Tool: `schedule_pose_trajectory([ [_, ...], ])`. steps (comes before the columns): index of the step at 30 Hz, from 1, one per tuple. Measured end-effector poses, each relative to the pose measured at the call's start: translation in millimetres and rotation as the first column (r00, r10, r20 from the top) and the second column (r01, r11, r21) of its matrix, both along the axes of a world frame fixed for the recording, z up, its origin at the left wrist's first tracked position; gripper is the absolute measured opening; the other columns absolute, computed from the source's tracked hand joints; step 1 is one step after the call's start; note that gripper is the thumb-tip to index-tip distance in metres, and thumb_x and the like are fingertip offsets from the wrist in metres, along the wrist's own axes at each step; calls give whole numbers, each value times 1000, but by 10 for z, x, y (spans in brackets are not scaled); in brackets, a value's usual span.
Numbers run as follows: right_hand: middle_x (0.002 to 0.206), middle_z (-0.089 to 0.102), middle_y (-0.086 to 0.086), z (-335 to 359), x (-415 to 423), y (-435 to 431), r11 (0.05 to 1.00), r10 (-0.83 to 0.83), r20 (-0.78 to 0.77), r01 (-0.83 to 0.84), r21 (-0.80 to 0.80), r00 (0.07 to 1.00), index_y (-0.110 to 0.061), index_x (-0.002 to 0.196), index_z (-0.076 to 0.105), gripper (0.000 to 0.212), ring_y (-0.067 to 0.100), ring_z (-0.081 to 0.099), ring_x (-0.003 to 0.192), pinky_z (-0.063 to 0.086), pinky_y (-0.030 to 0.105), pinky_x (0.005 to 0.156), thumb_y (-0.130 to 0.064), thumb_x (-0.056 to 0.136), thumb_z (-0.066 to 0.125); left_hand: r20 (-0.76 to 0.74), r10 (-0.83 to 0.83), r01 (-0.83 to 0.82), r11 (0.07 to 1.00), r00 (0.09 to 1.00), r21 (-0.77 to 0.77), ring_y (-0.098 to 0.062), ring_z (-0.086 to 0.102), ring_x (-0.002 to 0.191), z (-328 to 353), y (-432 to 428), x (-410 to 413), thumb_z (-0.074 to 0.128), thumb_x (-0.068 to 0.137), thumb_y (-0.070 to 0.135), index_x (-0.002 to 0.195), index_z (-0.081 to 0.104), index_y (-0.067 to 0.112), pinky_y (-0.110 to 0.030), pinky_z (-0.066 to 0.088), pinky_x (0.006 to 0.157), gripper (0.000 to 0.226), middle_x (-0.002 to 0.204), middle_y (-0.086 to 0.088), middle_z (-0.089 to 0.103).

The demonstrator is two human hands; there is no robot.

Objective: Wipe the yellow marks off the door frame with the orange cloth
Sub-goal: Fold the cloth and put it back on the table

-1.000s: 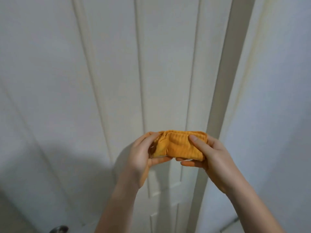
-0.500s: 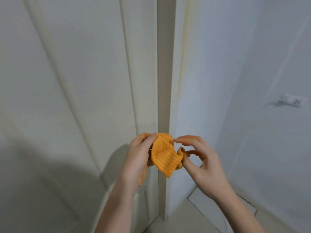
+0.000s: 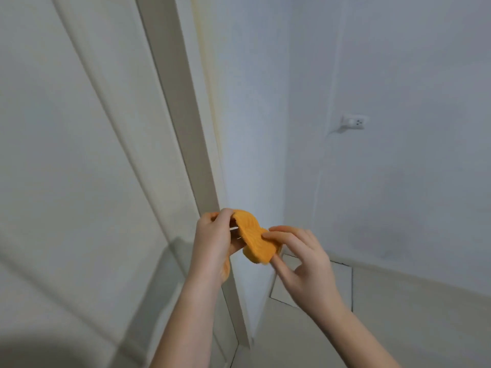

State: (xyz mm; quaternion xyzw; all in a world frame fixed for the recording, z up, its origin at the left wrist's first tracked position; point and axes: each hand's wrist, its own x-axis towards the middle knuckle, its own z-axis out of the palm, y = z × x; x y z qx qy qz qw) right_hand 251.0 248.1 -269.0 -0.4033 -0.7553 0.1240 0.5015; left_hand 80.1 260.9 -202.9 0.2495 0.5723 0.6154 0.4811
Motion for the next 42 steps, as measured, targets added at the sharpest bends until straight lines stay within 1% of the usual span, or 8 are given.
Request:
schedule_pose_trajectory([
  [4, 89, 76, -9, 11, 181, -39, 953, -93, -240, 16, -303, 966, -24, 92, 78, 12, 6, 71, 89, 54, 26, 81, -18, 100, 71, -64, -148, 146, 989, 987, -23, -29, 81, 89, -168, 122, -34, 50, 106, 3, 109, 76, 11, -33, 69, 71, 28, 98, -15, 78],
  [9, 79, 70, 13, -22, 572, -36, 869, -207, -407, -24, -495, 890, -20, 94, 77, 10, 16, 63, 76, 50, 40, 74, -19, 101, 70, -174, -523, 504, 851, 834, -145, -20, 81, 103, -335, 182, 56, 65, 99, 1, 107, 84, 10, -31, 67, 91, 23, 110, -12, 82],
  [13, 89, 71, 23, -71, 1048, -151, 832, -305, -357, 64, -551, 883, -23, 96, 78, 10, 23, 67, 78, 56, 57, 77, -28, 101, 71, -391, -683, 676, 714, 617, -182, -19, 80, 99, -512, 154, 388, 87, 89, 10, 106, 84, 19, -33, 63, 104, 20, 97, -9, 82],
  [18, 87, 74, 21, -167, 1686, -349, 795, -360, -275, 139, -590, 891, -25, 98, 78, 13, 43, 69, 88, 57, 57, 82, -33, 102, 68, -485, -651, 671, 724, 584, -162, -14, 69, 79, -728, 197, 956, 88, 90, 40, 85, 84, 20, -34, 59, 88, 21, 78, -1, 76],
  [24, 82, 70, 17, -434, 2472, -707, 718, -475, -184, 258, -647, 861, -21, 98, 73, 13, 15, 64, 69, 55, 35, 67, -28, 105, 64, -286, -804, 809, 572, 522, -131, -13, 73, 87, -1027, 97, 1751, 77, 100, 28, 97, 84, 6, -36, 69, 76, 23, 88, -9, 77],
  [31, 80, 71, 5, -907, 3264, -1348, 539, -589, -8, 386, -749, 808, -21, 88, 72, 15, 16, 67, 73, 60, 29, 63, -25, 102, 69, -180, -859, 841, 507, 479, -185, -22, 80, 83, -1618, -124, 2609, 89, 88, 18, 88, 72, 3, -34, 70, 71, 23, 88, -16, 79],
  [39, 84, 74, 2, -1573, 3935, -2095, 307, -663, 176, 478, -823, 728, -23, 91, 75, 8, 22, 72, 80, 61, 31, 65, -28, 97, 74, -166, -963, 902, 258, 212, -347, -22, 81, 93, -2421, -570, 3411, 82, 97, 20, 96, 74, 3, -35, 70, 81, 19, 98, -19, 82],
  [42, 91, 71, 0, -1762, 4193, -2174, 246, -720, 213, 530, -811, 661, -26, 92, 77, 6, 29, 70, 78, 63, 43, 72, -30, 96, 75, -246, -948, 898, 281, 203, -339, -16, 79, 83, -2601, -684, 3736, 83, 97, 21, 90, 77, 11, -36, 69, 84, 13, 89, -8, 80],
])
